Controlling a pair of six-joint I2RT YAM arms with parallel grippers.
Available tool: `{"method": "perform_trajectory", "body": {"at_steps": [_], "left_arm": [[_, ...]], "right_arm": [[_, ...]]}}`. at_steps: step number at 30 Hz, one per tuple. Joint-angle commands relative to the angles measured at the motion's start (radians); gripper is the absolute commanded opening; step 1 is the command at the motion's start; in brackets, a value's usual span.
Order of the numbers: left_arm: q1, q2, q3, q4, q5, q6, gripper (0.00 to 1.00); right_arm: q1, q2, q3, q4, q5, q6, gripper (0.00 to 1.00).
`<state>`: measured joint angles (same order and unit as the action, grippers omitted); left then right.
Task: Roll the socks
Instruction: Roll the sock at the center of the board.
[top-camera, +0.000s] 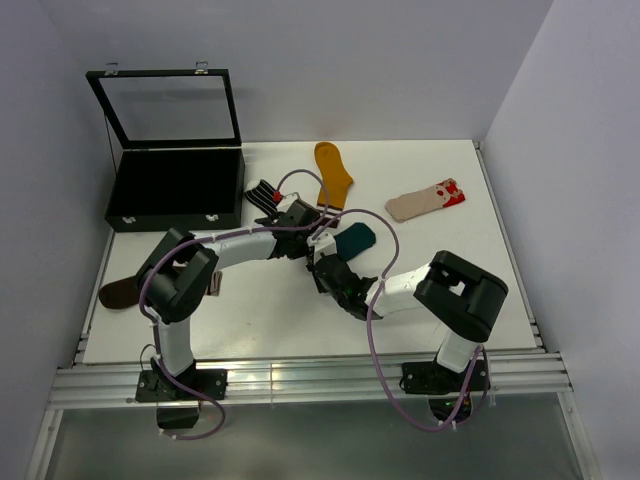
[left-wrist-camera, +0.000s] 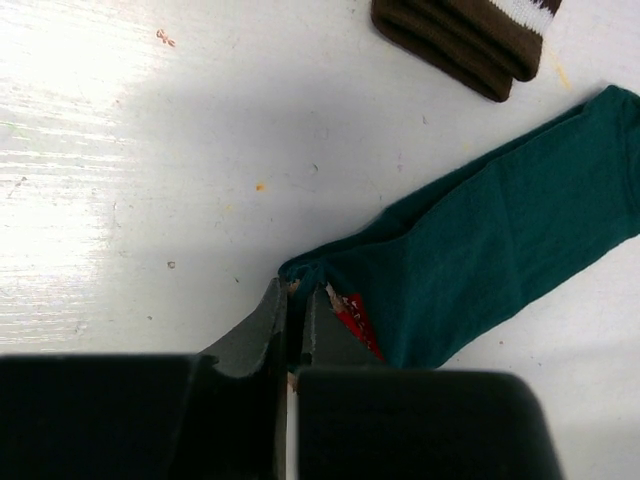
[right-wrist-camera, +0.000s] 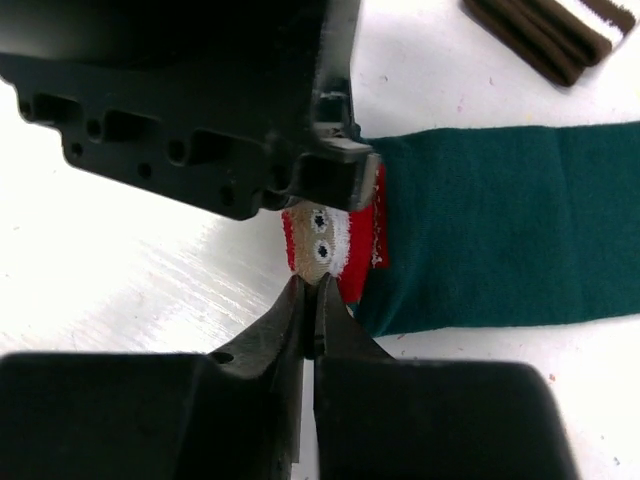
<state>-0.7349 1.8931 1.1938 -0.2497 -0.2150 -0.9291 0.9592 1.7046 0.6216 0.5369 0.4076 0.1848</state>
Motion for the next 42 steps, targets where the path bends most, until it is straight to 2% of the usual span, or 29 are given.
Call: {"method": "perform_trajectory", "body": {"at_steps": [1, 5, 6, 8, 9, 11, 12, 15, 16, 20, 28, 31, 36, 42], "left_arm": [[-0.004, -0.045, 0.003, 0.006, -0.011, 0.003, 0.11], [-0.003, -0.092, -0.031, 0.027, -0.044, -0.016, 0.32], [-0.003, -0.104, -0.040, 0.042, -0.052, -0.023, 0.40], [-0.001, -0.140, -0.065, 0.053, -0.084, -0.036, 0.45], [-0.001, -0.152, -0.074, 0.059, -0.095, -0.039, 0.52], [-0.003, -0.186, -0.103, 0.079, -0.112, -0.053, 0.62], [-0.003, -0.198, -0.112, 0.090, -0.115, -0.054, 0.72], [-0.003, -0.226, -0.148, 0.125, -0.106, -0.053, 0.86], [-0.003, -0.232, -0.155, 0.138, -0.097, -0.048, 0.88], [-0.003, -0.239, -0.224, 0.216, -0.032, -0.045, 0.98], [-0.003, -0.243, -0.293, 0.294, 0.009, -0.056, 0.98], [-0.003, -0.233, -0.310, 0.313, 0.020, -0.074, 0.93], [-0.003, -0.212, -0.306, 0.305, 0.029, -0.086, 0.78], [-0.003, -0.189, -0.304, 0.294, 0.039, -0.099, 0.74]], "right_arm": [[-0.013, 0.014, -0.012, -0.044, -0.007, 0.096, 0.00], [-0.066, -0.054, -0.054, -0.046, -0.166, 0.169, 0.00], [-0.104, -0.063, -0.060, -0.041, -0.258, 0.201, 0.00], [-0.148, -0.083, -0.085, -0.011, -0.360, 0.235, 0.00], [-0.195, -0.086, -0.092, 0.003, -0.469, 0.269, 0.00], [-0.240, -0.085, -0.109, 0.026, -0.564, 0.304, 0.00], [-0.261, -0.079, -0.112, 0.053, -0.614, 0.335, 0.00], [-0.318, -0.046, -0.111, 0.080, -0.765, 0.383, 0.00], [-0.344, -0.034, -0.097, 0.083, -0.846, 0.393, 0.00], [-0.411, 0.032, -0.085, 0.159, -1.006, 0.485, 0.00], [-0.461, 0.087, -0.051, 0.150, -1.076, 0.577, 0.00], [-0.485, 0.121, -0.043, 0.156, -1.095, 0.610, 0.00], [-0.511, 0.156, -0.040, 0.179, -1.122, 0.659, 0.00], [-0.527, 0.171, -0.030, 0.167, -1.127, 0.654, 0.00]]}}
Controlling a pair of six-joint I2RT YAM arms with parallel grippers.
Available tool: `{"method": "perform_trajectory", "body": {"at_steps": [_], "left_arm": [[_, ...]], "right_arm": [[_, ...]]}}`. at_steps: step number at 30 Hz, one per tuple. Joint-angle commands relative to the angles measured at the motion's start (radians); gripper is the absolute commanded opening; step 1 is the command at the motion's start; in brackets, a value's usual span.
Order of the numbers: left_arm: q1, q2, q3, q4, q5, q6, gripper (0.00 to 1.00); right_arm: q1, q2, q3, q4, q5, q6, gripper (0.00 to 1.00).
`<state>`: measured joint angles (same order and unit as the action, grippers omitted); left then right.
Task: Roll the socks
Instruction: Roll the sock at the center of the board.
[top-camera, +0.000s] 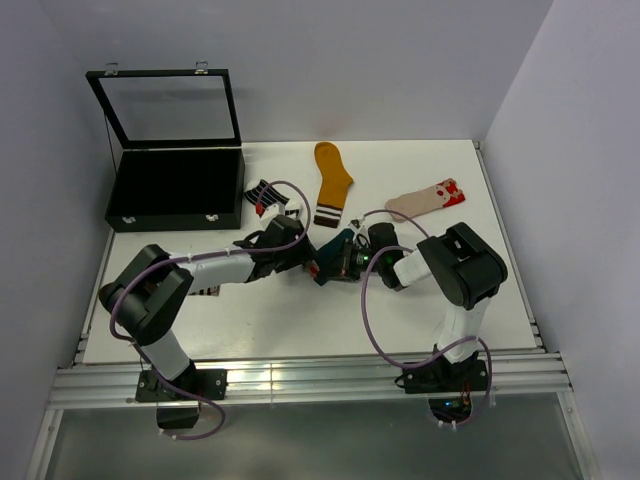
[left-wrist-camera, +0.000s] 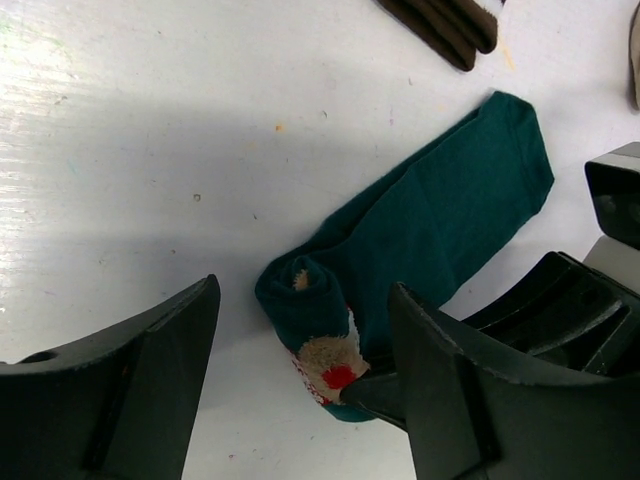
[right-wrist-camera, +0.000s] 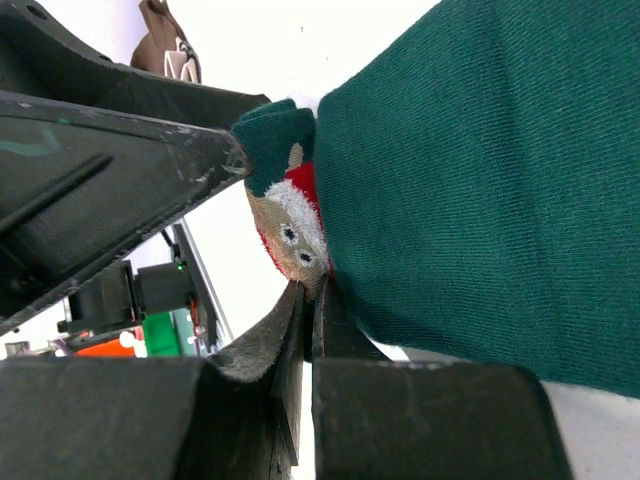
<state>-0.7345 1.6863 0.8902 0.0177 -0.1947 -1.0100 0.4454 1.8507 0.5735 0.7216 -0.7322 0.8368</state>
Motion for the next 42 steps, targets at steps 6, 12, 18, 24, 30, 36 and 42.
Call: {"method": "perform_trajectory", "body": {"at_steps": [6, 12, 18, 24, 30, 36, 42], "left_arm": [[-0.003, 0.055, 0.009, 0.013, 0.014, -0.024, 0.65], [-0.002, 0.084, 0.032, -0.004, 0.023, -0.022, 0.40], [-0.002, 0.107, 0.068, -0.031, 0.023, -0.013, 0.03], [-0.002, 0.115, 0.090, -0.070, 0.014, 0.004, 0.00], [-0.002, 0.113, 0.101, -0.084, 0.008, 0.019, 0.00], [0.000, 0.115, 0.115, -0.096, 0.005, 0.039, 0.00], [-0.002, 0.108, 0.125, -0.108, -0.006, 0.054, 0.00]], "right_arm": [[-0.017, 0.027, 0.028, -0.025, 0.011, -0.004, 0.00], [-0.017, 0.015, 0.034, -0.043, 0.019, -0.018, 0.00], [-0.014, -0.083, 0.028, -0.120, 0.086, -0.108, 0.14], [0.006, -0.273, -0.024, -0.183, 0.230, -0.226, 0.50], [0.047, -0.453, -0.055, -0.281, 0.425, -0.352, 0.65], [0.144, -0.646, -0.096, -0.344, 0.738, -0.467, 1.00], [0.323, -0.821, -0.076, -0.478, 1.172, -0.475, 1.00]]}}
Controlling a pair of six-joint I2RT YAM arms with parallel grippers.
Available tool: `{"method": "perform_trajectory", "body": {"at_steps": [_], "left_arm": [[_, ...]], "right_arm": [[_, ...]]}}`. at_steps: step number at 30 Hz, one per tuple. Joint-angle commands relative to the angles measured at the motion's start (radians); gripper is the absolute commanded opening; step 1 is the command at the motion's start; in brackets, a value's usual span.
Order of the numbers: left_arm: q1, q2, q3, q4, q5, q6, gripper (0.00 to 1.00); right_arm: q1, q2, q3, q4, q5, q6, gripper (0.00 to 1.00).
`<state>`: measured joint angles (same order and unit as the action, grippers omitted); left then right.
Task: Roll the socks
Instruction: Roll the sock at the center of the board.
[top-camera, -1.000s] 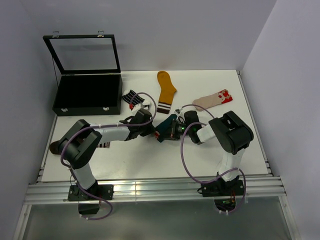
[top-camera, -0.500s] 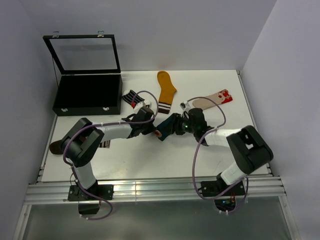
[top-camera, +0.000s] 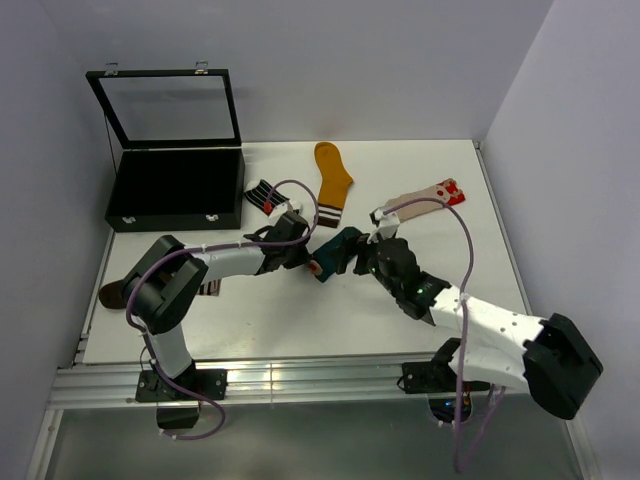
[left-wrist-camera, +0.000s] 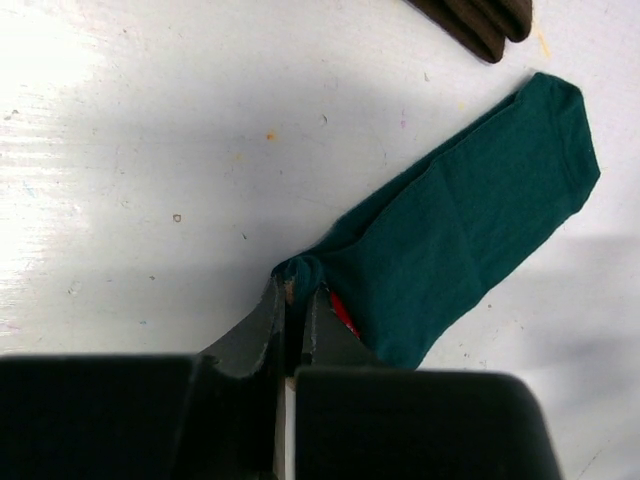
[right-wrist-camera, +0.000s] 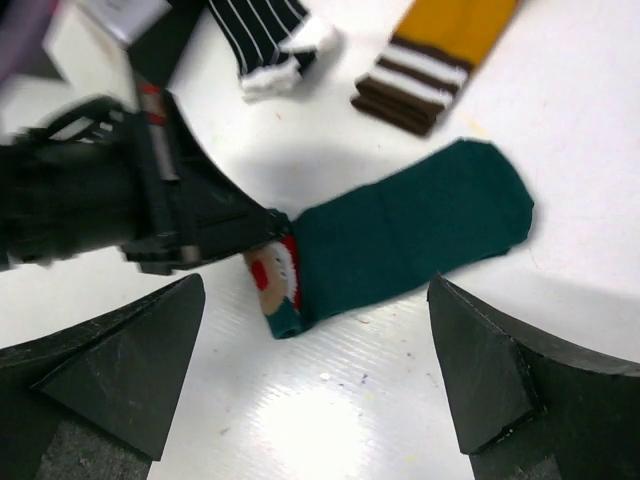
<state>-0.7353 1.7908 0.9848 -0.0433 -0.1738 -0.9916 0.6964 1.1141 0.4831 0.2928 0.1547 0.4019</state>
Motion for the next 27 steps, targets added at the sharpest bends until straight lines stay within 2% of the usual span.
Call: {"method": "perform_trajectory", "body": {"at_steps": [1, 7, 11, 19, 27], "left_arm": [[-0.001, 0.005, 0.031, -0.049, -0.027, 0.037, 0.00], [0.001, 0.001, 0.037, -0.053, -0.033, 0.044, 0.00], [-0.001, 0.001, 0.038, -0.058, -0.035, 0.047, 0.00], [-0.001, -0.004, 0.037, -0.058, -0.039, 0.050, 0.00], [0.001, -0.002, 0.049, -0.072, -0.039, 0.051, 0.00]], "right_arm": [[0.077, -0.100, 0.008, -0.040, 0.283, -0.026, 1.00], [0.074, -0.063, 0.049, -0.106, 0.160, -0.020, 1.00], [0.087, 0.018, 0.055, -0.093, 0.163, -0.044, 1.00], [0.094, 0.056, 0.063, -0.072, 0.132, -0.048, 1.00], [0.147, 0.151, 0.097, 0.018, 0.003, -0.146, 1.00]]}}
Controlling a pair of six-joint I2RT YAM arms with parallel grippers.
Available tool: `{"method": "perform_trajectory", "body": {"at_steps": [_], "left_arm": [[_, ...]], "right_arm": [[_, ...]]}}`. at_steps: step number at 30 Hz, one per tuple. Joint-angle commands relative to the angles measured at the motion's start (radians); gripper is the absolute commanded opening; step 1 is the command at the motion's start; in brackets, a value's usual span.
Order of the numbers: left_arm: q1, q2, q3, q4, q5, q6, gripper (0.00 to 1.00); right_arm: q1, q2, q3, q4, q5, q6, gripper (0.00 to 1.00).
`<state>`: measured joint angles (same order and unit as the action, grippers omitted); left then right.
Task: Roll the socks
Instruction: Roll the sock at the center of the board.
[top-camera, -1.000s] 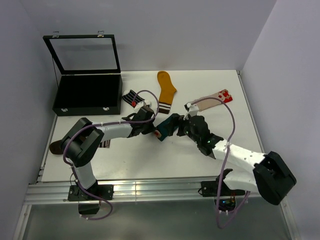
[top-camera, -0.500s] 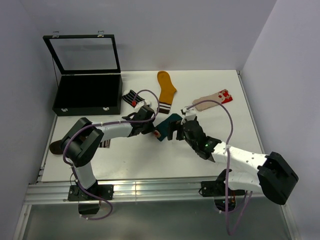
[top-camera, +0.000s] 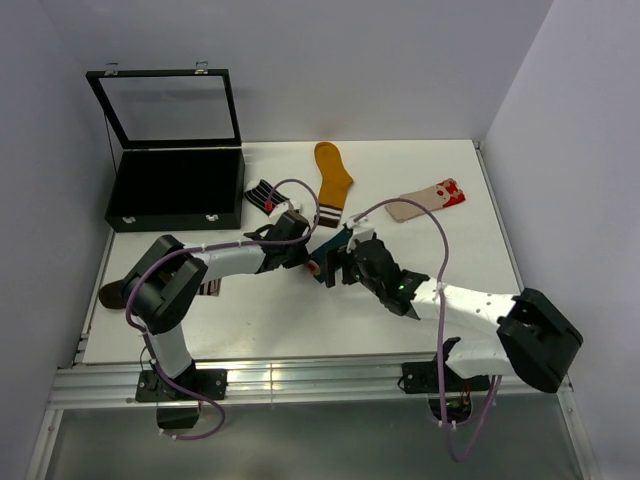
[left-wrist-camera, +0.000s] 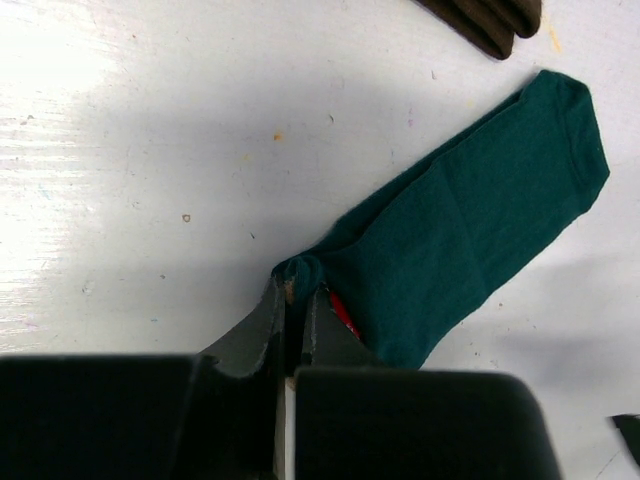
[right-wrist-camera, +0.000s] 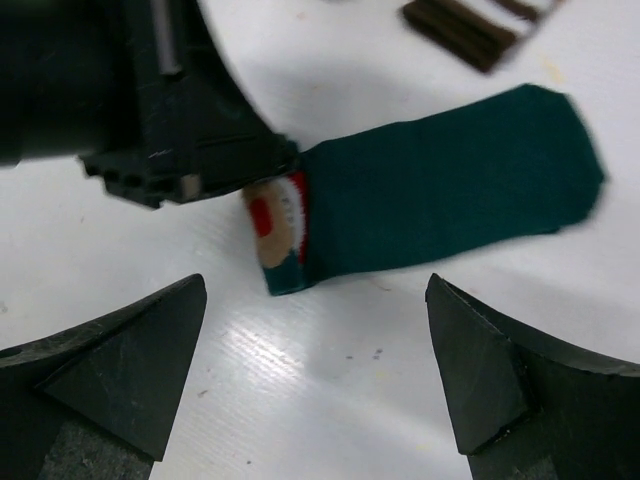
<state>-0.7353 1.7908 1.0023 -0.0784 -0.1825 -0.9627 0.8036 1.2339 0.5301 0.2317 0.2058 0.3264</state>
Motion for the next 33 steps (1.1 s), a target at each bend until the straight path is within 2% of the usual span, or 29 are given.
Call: {"method": "perform_trajectory", "body": {"at_steps": [1, 9, 15, 20, 23, 24, 26, 27, 29, 30, 32, 33], "left_arm": [[-0.001, -0.004, 0.032, -0.037, -0.031, 0.021, 0.00], [-0.001, 0.004, 0.041, -0.049, -0.028, 0.030, 0.00], [-0.001, 0.004, 0.042, -0.044, -0.023, 0.038, 0.00], [0.001, 0.004, 0.041, -0.044, -0.020, 0.041, 0.00], [0.001, 0.005, 0.041, -0.043, -0.018, 0.044, 0.00], [-0.001, 0.005, 0.041, -0.043, -0.018, 0.042, 0.00], [-0.001, 0.005, 0.041, -0.040, -0.017, 0.044, 0.00], [0.001, 0.005, 0.038, -0.037, -0.015, 0.045, 0.00], [-0.001, 0.004, 0.036, -0.032, -0.015, 0.050, 0.02], [0.001, -0.005, 0.029, -0.031, -0.020, 0.048, 0.06], [-0.001, -0.016, 0.018, -0.017, -0.025, 0.048, 0.15], [-0.001, -0.030, 0.009, -0.014, -0.029, 0.050, 0.25]], "right_arm": [[0.051, 0.062, 0.054, 0.087, -0.048, -0.081, 0.97], [0.124, 0.217, 0.094, 0.164, -0.017, -0.159, 0.86], [0.128, 0.311, 0.126, 0.190, -0.011, -0.174, 0.81], [0.128, 0.369, 0.145, 0.210, -0.006, -0.178, 0.73], [0.126, 0.394, 0.139, 0.234, 0.013, -0.168, 0.61], [0.124, 0.401, 0.139, 0.241, 0.014, -0.168, 0.53], [0.123, 0.409, 0.137, 0.244, 0.017, -0.159, 0.43], [0.120, 0.411, 0.137, 0.245, 0.014, -0.155, 0.31], [0.111, 0.412, 0.125, 0.253, 0.000, -0.129, 0.20], [0.089, 0.408, 0.117, 0.256, -0.038, -0.115, 0.13], [0.056, 0.398, 0.093, 0.268, -0.083, -0.070, 0.07], [0.039, 0.385, 0.085, 0.270, -0.109, -0.057, 0.03]]}}
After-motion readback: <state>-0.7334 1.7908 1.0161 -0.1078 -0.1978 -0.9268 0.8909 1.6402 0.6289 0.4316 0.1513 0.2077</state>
